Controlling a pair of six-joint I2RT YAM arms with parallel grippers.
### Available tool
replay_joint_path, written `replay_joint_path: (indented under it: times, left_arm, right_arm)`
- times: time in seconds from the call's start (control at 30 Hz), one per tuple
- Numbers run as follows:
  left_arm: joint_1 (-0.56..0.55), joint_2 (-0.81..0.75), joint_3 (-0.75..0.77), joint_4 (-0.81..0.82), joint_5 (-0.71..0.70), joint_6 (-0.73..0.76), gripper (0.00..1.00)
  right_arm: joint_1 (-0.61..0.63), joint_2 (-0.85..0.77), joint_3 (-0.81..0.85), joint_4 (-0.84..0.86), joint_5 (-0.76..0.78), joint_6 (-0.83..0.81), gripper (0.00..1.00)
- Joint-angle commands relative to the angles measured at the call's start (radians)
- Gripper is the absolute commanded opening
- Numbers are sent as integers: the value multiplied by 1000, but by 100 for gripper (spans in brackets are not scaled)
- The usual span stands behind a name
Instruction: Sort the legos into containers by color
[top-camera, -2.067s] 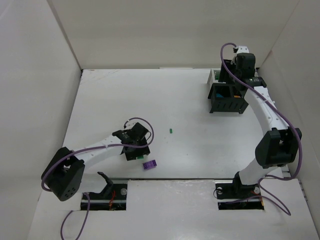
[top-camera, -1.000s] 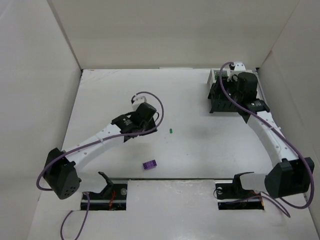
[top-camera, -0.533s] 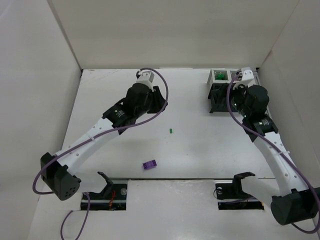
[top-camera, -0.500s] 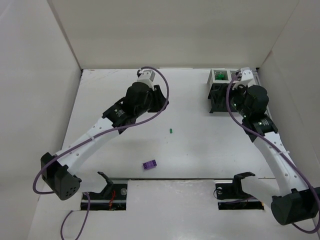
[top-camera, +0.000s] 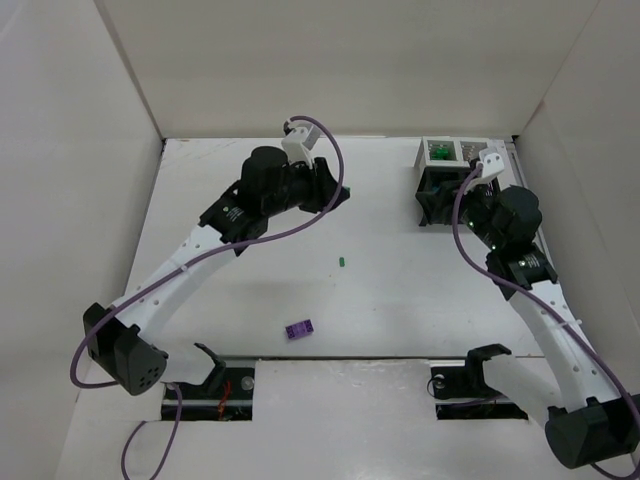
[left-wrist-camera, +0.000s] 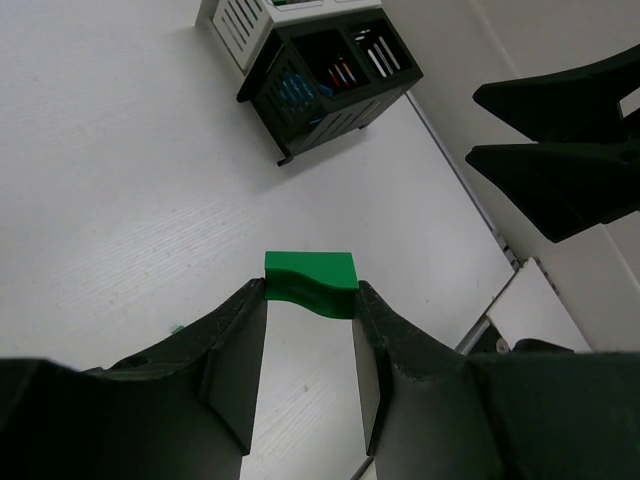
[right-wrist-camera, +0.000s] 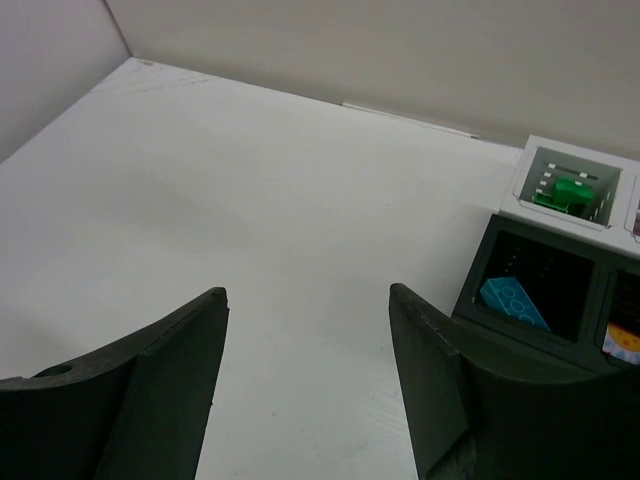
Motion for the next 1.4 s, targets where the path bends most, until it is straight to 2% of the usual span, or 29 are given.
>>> replay_joint_path:
  times: [0.0,0.13,0.3,0.53,0.6,0.7,1.03,1.17,1.37]
  left_arm:
    - [1,-1,52,49,70,33,26]
    - [10,10,61,69,115,42,26]
    - [21,22,70,130,259,33,25]
    - [30,22,70,241,423,-16,25]
    - [30,22,58,284,504,-53,25]
    - [40,22,35,368,608,-105,25]
    - [40,22,35,367,621,-180,25]
    - [40,13,16,396,621,-202,25]
    - [40,13,16,405,621,-223,25]
  right_arm:
    - [10,-28,-7,87,-41,-25,71]
    - [19,-19,-7,105,-70,-25,72]
    - [42,-21,-28,165,-150,-38,72]
    - [73,-10,-80,356,-299,-80,73]
    - [96,-1,-89,428,-400,-92,75]
    - [131,-1,-90,464,-438,-152,75]
    - [231,-10,-27,464,-442,-281,76]
    - [281,-36,-27,485,-330,-309,76]
    - [327,-45,-5,485,-296,-339,71]
